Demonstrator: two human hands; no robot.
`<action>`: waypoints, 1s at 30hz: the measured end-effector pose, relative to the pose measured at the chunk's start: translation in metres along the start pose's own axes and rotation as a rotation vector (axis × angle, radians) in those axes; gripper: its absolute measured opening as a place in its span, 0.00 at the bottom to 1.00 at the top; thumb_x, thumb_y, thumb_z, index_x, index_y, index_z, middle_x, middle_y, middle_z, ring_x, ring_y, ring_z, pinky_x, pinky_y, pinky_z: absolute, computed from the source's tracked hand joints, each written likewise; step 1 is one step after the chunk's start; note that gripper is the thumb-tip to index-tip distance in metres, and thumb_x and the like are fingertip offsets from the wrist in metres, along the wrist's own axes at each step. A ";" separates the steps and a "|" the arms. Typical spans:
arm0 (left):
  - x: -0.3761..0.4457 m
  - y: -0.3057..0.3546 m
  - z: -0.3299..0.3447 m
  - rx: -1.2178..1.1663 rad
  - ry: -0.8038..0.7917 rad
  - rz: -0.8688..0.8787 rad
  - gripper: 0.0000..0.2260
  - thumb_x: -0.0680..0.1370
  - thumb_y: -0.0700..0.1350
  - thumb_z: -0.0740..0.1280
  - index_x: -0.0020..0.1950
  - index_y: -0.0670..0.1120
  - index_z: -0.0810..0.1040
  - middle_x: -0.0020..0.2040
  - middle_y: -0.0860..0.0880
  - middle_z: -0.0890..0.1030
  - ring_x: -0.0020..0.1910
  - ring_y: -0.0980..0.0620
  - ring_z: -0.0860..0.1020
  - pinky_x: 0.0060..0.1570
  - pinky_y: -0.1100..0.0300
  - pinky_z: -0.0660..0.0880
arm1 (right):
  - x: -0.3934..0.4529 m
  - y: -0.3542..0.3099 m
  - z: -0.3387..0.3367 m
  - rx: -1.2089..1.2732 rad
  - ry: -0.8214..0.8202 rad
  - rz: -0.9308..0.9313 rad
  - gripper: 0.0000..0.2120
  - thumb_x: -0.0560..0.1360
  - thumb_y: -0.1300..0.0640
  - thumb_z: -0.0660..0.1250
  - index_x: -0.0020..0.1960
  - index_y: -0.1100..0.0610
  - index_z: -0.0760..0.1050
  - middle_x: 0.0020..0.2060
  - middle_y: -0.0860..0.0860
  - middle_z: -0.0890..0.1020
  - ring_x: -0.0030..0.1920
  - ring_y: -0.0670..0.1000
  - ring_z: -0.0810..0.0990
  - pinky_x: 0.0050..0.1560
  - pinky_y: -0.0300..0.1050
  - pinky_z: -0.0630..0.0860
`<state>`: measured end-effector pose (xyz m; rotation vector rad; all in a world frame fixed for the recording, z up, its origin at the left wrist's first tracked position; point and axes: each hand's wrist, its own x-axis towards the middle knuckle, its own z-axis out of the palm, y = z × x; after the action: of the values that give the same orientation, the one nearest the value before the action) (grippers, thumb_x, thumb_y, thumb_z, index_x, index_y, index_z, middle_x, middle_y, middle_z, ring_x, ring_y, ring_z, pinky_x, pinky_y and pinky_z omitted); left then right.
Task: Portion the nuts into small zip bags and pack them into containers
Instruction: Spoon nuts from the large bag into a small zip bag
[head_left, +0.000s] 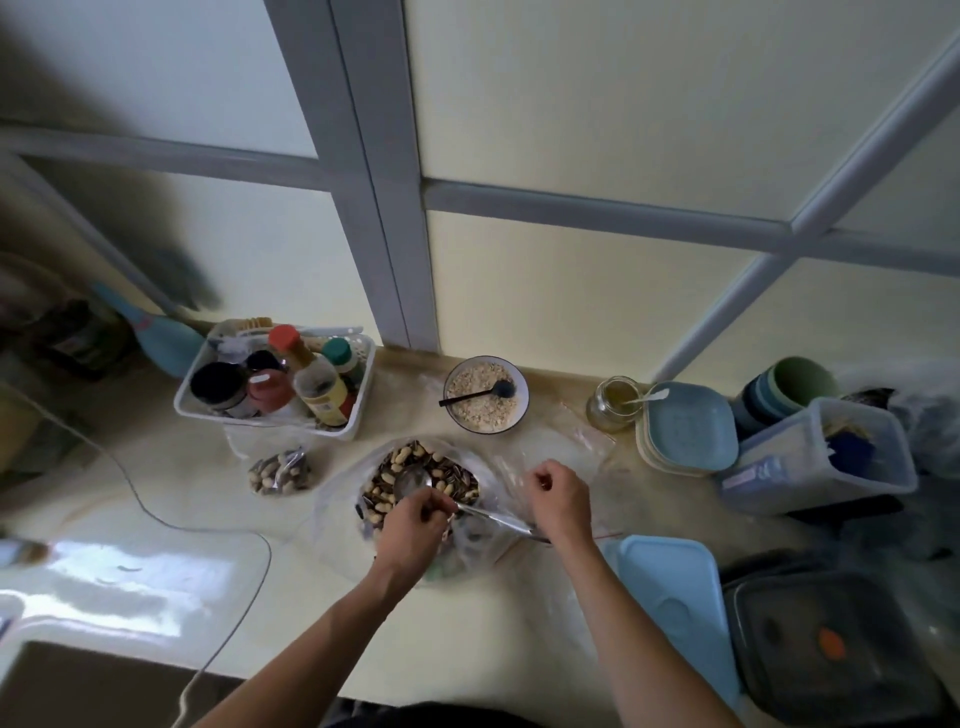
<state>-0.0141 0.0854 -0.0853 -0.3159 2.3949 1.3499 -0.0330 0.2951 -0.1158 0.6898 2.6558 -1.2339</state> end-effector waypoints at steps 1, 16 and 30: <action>0.000 0.000 -0.002 -0.001 -0.009 0.013 0.14 0.75 0.33 0.63 0.42 0.51 0.81 0.37 0.49 0.83 0.30 0.58 0.77 0.34 0.64 0.73 | -0.001 -0.002 -0.001 -0.005 -0.038 -0.020 0.05 0.79 0.57 0.67 0.45 0.55 0.80 0.42 0.50 0.83 0.43 0.50 0.81 0.36 0.32 0.70; 0.000 -0.007 -0.062 -0.114 -0.139 0.100 0.12 0.74 0.33 0.62 0.43 0.48 0.81 0.40 0.49 0.84 0.35 0.51 0.78 0.37 0.61 0.73 | -0.043 -0.079 -0.019 0.194 0.547 -0.028 0.10 0.79 0.65 0.65 0.55 0.56 0.81 0.46 0.47 0.85 0.46 0.50 0.83 0.46 0.38 0.73; -0.011 0.010 -0.079 -0.216 -0.448 0.195 0.08 0.76 0.50 0.68 0.47 0.45 0.77 0.40 0.47 0.85 0.39 0.47 0.83 0.46 0.46 0.82 | -0.136 -0.094 0.063 0.482 0.148 0.197 0.04 0.72 0.58 0.74 0.43 0.49 0.85 0.37 0.46 0.87 0.40 0.46 0.83 0.47 0.49 0.80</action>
<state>-0.0246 0.0227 -0.0360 0.1578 1.9518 1.5738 0.0397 0.1481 -0.0505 1.1158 2.3282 -1.8423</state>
